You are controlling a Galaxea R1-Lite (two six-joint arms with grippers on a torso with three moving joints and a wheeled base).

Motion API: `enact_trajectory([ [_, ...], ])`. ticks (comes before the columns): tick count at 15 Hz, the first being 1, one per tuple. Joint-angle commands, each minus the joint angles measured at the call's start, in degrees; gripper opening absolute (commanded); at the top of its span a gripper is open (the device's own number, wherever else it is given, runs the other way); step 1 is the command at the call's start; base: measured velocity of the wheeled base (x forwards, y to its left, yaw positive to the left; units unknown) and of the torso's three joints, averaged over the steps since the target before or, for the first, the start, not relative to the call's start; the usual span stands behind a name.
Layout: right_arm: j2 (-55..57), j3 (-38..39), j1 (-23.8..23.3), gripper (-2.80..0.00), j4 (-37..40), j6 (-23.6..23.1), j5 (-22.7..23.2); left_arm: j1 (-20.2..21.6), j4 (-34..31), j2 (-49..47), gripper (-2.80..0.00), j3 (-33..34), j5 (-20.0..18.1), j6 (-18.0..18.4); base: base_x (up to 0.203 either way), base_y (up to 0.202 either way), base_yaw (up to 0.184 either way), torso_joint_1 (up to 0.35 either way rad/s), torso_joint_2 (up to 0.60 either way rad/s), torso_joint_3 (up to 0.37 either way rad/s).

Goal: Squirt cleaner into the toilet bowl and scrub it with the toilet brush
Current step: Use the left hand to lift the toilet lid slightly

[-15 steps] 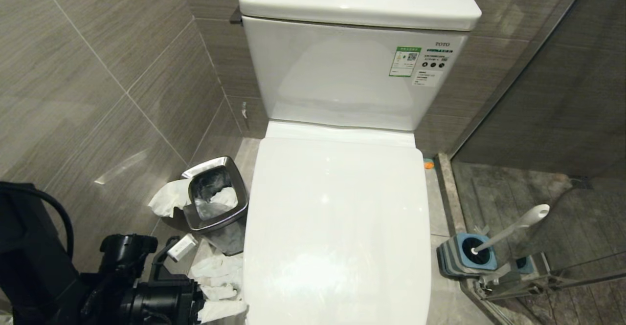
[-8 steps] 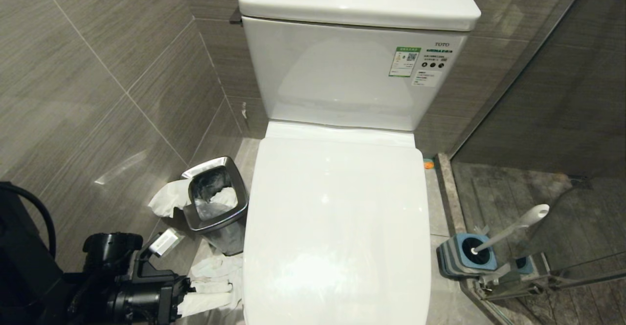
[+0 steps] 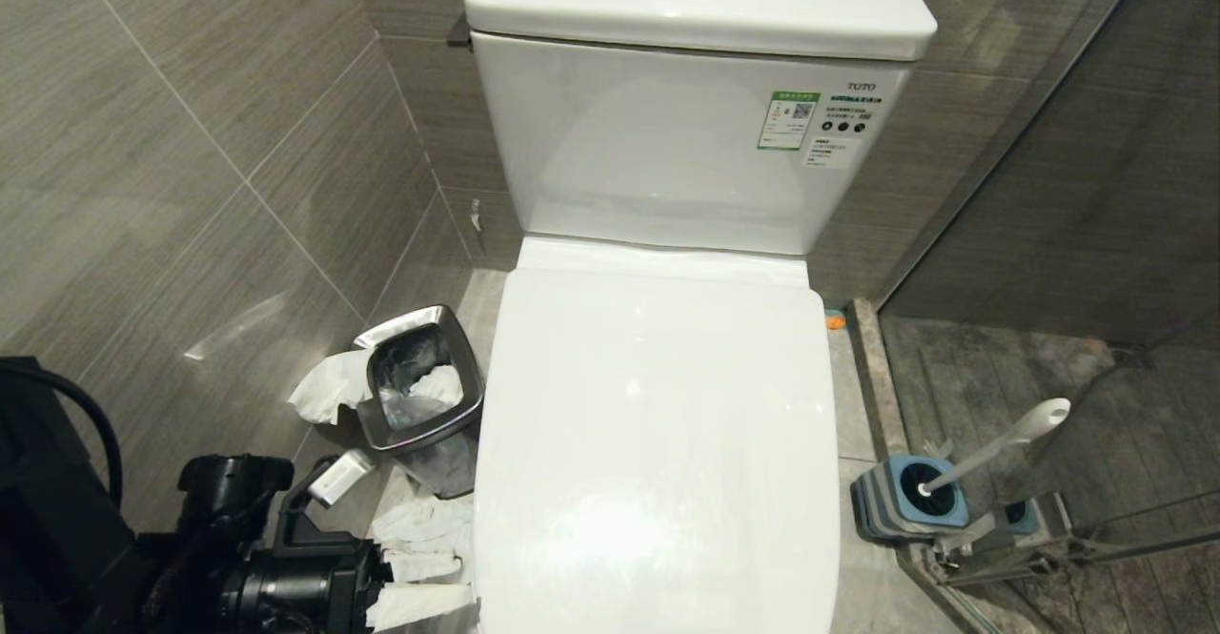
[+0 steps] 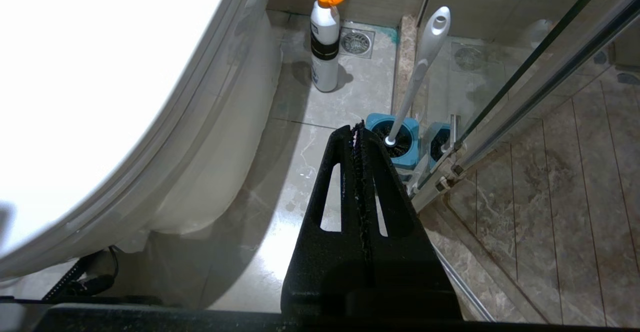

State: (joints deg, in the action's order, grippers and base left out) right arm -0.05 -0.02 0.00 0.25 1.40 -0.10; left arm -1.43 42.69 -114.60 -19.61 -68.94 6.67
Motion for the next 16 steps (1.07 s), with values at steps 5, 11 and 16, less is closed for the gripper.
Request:
enact_trajectory([
  [5, 0.0, -0.1, 0.0, -2.80, 0.0, 0.0, 0.0, -0.8, -0.2, 1.0, 0.00, 0.3, -0.8, -0.5, 0.000, 0.000, 0.000, 0.000, 0.00, 0.000],
  [11, 0.0, -0.1, 0.0, -2.80, 0.0, 0.0, 0.0, -2.7, 0.2, 0.6, 0.00, 0.8, 2.1, 0.0, 0.000, 0.000, 0.000, 0.000, 0.00, 0.000],
  [16, 0.0, -0.1, 0.0, -2.80, 0.0, 0.0, 0.0, -4.1, 2.2, 1.2, 0.00, 2.7, 2.1, -0.4, 0.000, 0.000, 0.000, 0.000, 0.00, 0.000],
])
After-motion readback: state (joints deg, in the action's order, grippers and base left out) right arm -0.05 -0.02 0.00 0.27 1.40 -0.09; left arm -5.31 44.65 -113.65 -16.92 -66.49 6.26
